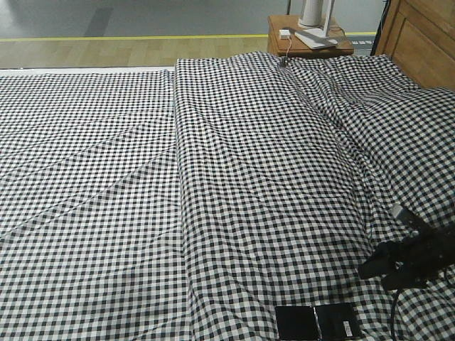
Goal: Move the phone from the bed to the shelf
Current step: 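Lower the open right gripper over the black phone near the bed edge, then close the right gripper on the phone's long edge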
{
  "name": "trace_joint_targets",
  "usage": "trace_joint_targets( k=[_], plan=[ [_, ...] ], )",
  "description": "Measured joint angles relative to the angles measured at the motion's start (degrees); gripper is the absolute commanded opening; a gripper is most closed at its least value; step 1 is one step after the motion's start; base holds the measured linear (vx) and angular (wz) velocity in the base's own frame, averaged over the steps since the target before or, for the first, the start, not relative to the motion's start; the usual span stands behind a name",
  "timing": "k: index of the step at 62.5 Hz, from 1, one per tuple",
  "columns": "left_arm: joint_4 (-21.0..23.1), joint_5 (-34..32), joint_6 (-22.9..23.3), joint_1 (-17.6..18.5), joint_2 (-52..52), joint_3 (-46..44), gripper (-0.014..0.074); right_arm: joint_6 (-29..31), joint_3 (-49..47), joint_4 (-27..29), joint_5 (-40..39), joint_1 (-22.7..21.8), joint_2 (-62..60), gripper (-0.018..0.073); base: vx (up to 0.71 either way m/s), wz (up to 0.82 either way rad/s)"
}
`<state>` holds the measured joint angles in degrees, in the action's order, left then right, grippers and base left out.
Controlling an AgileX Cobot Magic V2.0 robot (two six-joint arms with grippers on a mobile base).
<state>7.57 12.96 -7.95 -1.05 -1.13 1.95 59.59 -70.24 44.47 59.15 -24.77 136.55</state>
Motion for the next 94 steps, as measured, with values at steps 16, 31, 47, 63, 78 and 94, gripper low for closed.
trace_joint_targets(
  k=[16, 31, 47, 63, 78, 94],
  plan=[
    [0.0, 0.0, 0.0, 0.0, 0.0, 0.0, 0.0001, 6.2, -0.1, 1.0, -0.3, 0.0, 5.4, 0.0529, 0.0, 0.0],
    [0.0, 0.0, 0.0, 0.0, 0.0, 0.0, 0.0001, 8.5, -0.2, 1.6, -2.9, 0.0, 8.8, 0.0526, 0.0, 0.0],
    [0.0, 0.0, 0.0, 0.0, 0.0, 0.0, 0.0001, 9.9, -0.5, 1.9, -6.6, 0.0, 12.2, 0.0526, 0.0, 0.0],
    [0.0, 0.0, 0.0, 0.0, 0.0, 0.0, 0.0001, 14.0, -0.8, 6.0, -7.3, 0.0, 16.3, 0.0526, 0.0, 0.0],
    [0.0, 0.0, 0.0, 0.0, 0.0, 0.0, 0.0001, 18.0, -0.9, 11.4, -7.5, 0.0, 19.9, 0.0526, 0.0, 0.0],
    [0.0, 0.0, 0.0, 0.0, 0.0, 0.0, 0.0001, 21.7, -1.1, 18.7, -5.3, 0.0, 22.4, 0.0526, 0.0, 0.0]
  ],
)
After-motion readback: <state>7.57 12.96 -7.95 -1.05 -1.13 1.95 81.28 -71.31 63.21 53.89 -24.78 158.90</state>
